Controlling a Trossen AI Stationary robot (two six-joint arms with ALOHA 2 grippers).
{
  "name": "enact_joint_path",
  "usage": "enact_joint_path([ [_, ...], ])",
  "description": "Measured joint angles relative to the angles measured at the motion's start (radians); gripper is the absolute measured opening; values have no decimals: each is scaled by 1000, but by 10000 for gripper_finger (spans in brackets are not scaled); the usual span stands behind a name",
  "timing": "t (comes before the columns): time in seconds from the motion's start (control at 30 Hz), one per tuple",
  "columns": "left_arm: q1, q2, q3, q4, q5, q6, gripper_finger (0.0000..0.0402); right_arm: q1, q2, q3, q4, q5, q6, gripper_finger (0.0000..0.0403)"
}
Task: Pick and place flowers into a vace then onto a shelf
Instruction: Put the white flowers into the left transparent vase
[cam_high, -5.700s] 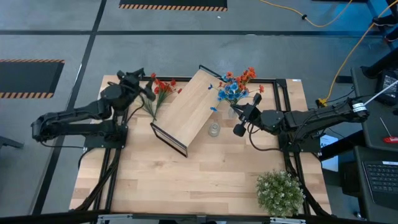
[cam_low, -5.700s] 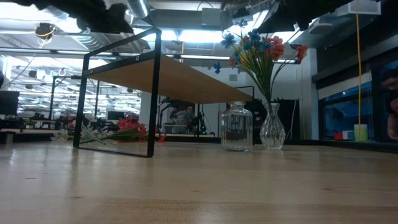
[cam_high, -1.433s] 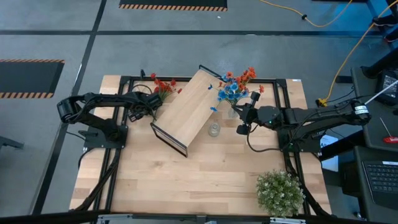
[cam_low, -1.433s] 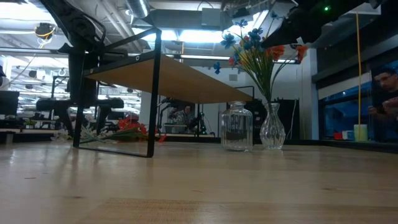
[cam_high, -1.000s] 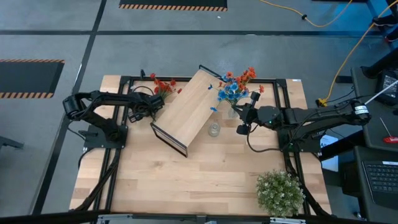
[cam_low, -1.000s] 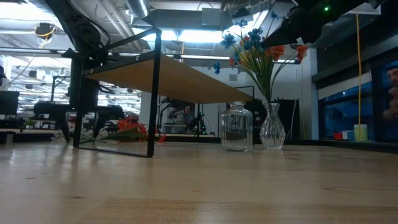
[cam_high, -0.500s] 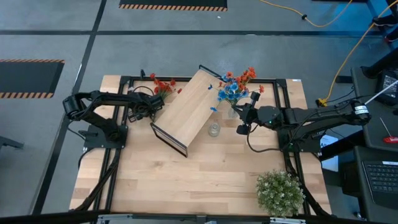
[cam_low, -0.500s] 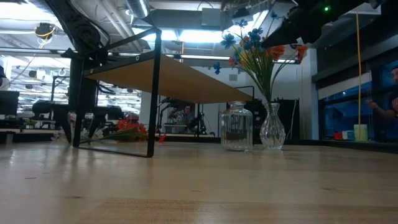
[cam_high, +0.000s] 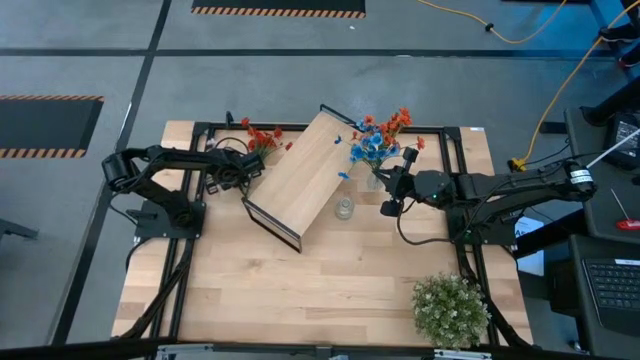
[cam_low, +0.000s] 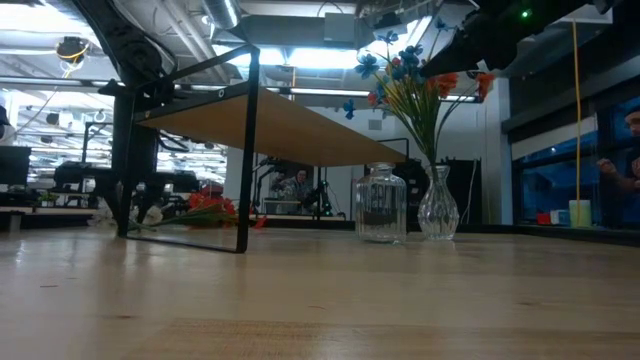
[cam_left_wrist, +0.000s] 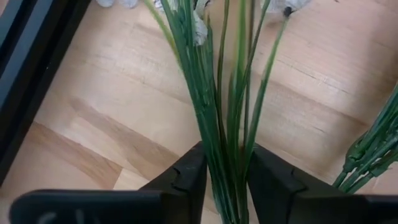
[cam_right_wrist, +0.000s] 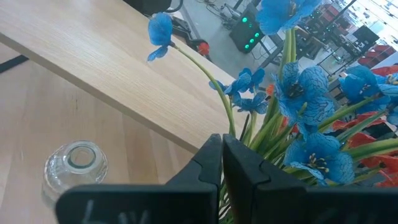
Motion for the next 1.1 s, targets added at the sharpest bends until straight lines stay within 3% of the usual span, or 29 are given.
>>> enact_joint_path([
  [0.27,2,-6,-4,7,-45,32,49,0,0,0,0,0,-6,19],
  [0.5,2,-89,-4,5,-77,40,16,0,0,0,0,0,-7,19],
  [0.83,2,-292,-3,9,-125,166,16,0,0,0,0,0,-7,19],
  [1.1,2,-494,-2,28,-244,414,14,0,0,0,0,0,-7,19],
])
